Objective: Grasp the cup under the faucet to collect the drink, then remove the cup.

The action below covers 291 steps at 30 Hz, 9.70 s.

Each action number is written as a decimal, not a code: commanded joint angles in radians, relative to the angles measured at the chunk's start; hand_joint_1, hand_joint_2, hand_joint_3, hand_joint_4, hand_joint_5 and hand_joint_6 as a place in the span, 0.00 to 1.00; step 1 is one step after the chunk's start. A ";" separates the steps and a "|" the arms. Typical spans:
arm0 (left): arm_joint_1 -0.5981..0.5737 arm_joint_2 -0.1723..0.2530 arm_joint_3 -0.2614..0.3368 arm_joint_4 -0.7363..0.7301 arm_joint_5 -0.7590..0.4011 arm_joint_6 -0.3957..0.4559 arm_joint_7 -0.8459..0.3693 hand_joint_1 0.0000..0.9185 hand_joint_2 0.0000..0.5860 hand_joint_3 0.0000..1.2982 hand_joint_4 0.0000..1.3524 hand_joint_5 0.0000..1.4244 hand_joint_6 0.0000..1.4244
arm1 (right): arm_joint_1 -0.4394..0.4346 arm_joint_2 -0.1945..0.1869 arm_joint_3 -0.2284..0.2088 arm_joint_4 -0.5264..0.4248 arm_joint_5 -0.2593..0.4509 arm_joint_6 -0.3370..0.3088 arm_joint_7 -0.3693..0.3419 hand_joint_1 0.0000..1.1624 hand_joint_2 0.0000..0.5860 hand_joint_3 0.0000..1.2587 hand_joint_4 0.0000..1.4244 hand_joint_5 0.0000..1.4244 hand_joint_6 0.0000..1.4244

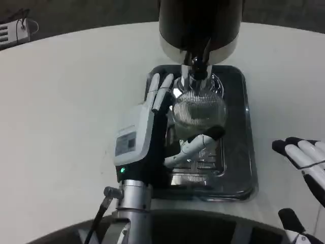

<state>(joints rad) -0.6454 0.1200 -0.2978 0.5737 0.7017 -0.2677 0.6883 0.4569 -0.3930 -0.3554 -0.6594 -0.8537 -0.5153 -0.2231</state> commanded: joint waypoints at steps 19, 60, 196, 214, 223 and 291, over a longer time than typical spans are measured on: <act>0.388 -0.047 0.139 -0.901 -0.086 0.174 -0.277 0.00 0.20 0.01 0.00 0.10 0.00 | 0.017 0.033 -0.001 0.016 0.035 -0.063 -0.002 0.19 0.88 0.12 0.10 0.13 0.18; 0.177 -0.151 -0.016 -0.825 0.031 0.229 -0.421 0.00 0.27 0.00 0.00 0.03 0.00 | -0.010 0.029 -0.004 0.054 0.074 -0.076 0.017 0.19 0.88 0.13 0.10 0.15 0.19; 0.233 -0.040 -0.128 -1.001 0.372 0.362 -0.641 0.00 0.25 0.00 0.00 0.07 0.00 | -0.332 0.034 0.248 0.337 0.293 0.148 0.174 0.27 0.57 0.01 0.05 0.11 0.18; 0.413 -0.022 0.005 -1.132 0.369 0.326 -0.481 0.00 0.25 0.00 0.00 0.07 0.00 | -0.345 0.032 0.264 0.341 0.303 0.159 0.184 0.28 0.56 0.00 0.05 0.10 0.18; 0.597 0.013 0.061 -1.207 0.357 0.285 -0.465 0.00 0.25 0.00 0.00 0.07 0.00 | -0.408 0.021 0.266 0.384 0.346 0.190 0.203 0.28 0.56 0.00 0.05 0.10 0.18; 1.134 0.055 0.151 -1.227 0.204 -0.021 -0.349 0.00 0.24 0.08 0.00 0.16 0.09 | -0.879 0.134 0.429 0.784 0.483 0.266 0.214 0.55 0.35 0.00 0.04 0.10 0.19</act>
<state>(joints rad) 0.4677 0.1666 -0.1598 -0.6350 0.9118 -0.2779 0.3527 -0.4025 -0.2717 0.0662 0.1128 -0.3845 -0.2574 -0.0094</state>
